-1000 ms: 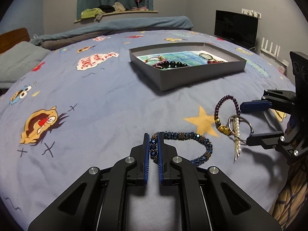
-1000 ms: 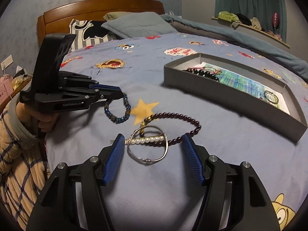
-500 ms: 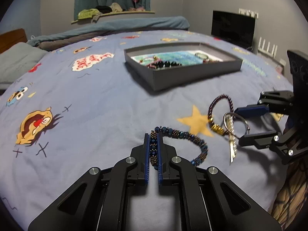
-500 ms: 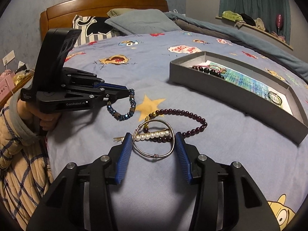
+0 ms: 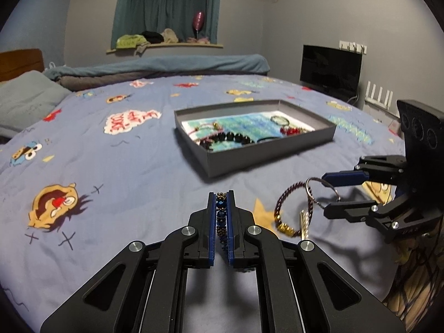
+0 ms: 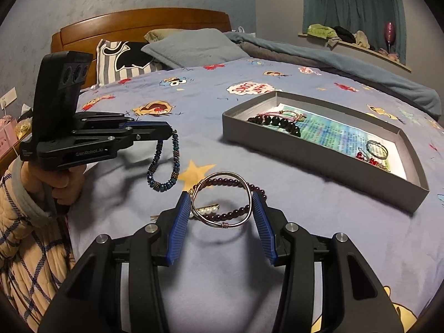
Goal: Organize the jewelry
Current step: 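Grasp the blue bead bracelet with the left tool while the right tool grasps the silver key ring, then carry the blue bracelet and key ring into the box and open both tools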
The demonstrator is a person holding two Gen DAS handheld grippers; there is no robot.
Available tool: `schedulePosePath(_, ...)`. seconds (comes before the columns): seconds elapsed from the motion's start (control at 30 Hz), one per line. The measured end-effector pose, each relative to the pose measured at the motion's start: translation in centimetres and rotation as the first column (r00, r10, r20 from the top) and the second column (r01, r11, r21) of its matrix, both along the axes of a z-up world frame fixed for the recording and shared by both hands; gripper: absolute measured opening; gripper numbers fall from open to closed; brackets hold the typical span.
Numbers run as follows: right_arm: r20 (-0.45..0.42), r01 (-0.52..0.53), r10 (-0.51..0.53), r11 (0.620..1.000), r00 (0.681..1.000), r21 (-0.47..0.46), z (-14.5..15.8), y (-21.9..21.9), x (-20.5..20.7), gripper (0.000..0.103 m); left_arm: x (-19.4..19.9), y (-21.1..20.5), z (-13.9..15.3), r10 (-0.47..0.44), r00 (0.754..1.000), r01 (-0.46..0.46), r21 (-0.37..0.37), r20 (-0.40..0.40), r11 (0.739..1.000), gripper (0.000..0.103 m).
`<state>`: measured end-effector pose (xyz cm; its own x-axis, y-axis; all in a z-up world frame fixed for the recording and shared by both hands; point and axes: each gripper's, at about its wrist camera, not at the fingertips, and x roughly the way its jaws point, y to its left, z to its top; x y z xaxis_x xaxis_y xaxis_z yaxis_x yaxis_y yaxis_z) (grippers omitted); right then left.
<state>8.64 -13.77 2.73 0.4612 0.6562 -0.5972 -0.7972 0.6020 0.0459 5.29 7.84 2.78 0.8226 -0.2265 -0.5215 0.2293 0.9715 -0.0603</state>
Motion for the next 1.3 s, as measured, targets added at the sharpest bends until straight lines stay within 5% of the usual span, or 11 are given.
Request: schedulePosePath(1.3,0.004,0.219,-0.223,0.961,0.975,0.170,4.4,-5.8,5.8,0.046,3.7,-3.7,5.2,-0.038,0.987,0.060,-0.133,0.156,0.989,0.007)
